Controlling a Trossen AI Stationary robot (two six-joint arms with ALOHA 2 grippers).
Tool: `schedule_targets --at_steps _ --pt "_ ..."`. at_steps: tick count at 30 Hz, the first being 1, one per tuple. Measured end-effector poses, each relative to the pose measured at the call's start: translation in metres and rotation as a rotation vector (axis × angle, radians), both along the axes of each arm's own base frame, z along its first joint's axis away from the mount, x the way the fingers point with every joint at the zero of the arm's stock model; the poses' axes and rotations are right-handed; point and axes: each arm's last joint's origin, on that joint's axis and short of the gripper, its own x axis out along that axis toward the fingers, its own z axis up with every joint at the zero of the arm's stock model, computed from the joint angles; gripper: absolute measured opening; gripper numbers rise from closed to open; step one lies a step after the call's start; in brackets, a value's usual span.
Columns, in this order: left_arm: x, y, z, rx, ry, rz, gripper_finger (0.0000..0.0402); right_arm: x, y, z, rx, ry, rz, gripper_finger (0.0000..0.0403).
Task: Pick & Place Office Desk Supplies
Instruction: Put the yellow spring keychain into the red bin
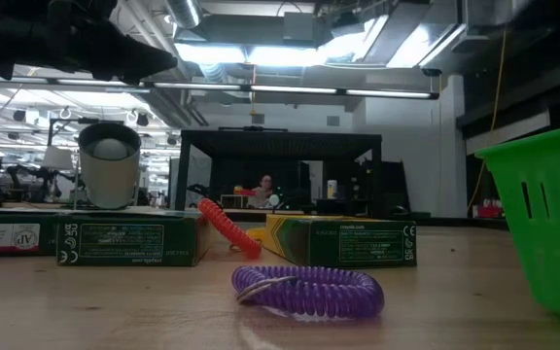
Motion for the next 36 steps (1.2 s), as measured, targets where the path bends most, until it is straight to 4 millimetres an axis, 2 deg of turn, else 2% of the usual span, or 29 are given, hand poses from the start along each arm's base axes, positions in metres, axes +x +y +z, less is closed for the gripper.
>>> schedule_targets --at_steps 8,15,19,23,30,36 --pt "0.000 -0.003 -0.001 -0.062 0.003 -0.094 0.0102 0.057 -0.037 -0.009 -0.283 -0.012 -0.128 0.0162" --pt "0.000 -0.006 -0.010 -0.168 0.089 -0.128 0.0102 0.095 -0.084 -0.023 -0.208 0.086 -0.216 0.0158" --pt "-0.002 -0.012 -0.016 -0.156 0.040 -0.151 0.0102 0.108 -0.103 -0.031 -0.143 0.146 -0.198 0.0158" --pt "-0.004 -0.016 -0.021 -0.123 -0.020 -0.136 0.0102 0.120 -0.113 -0.047 -0.097 0.211 -0.168 0.0158" --pt "-0.006 -0.019 -0.034 -0.150 0.028 -0.154 0.0102 0.138 -0.120 -0.089 -0.034 0.343 -0.170 0.0158" --pt "-0.007 -0.020 -0.035 -0.175 0.028 -0.160 0.0102 0.155 -0.121 -0.116 0.001 0.343 -0.156 0.0158"
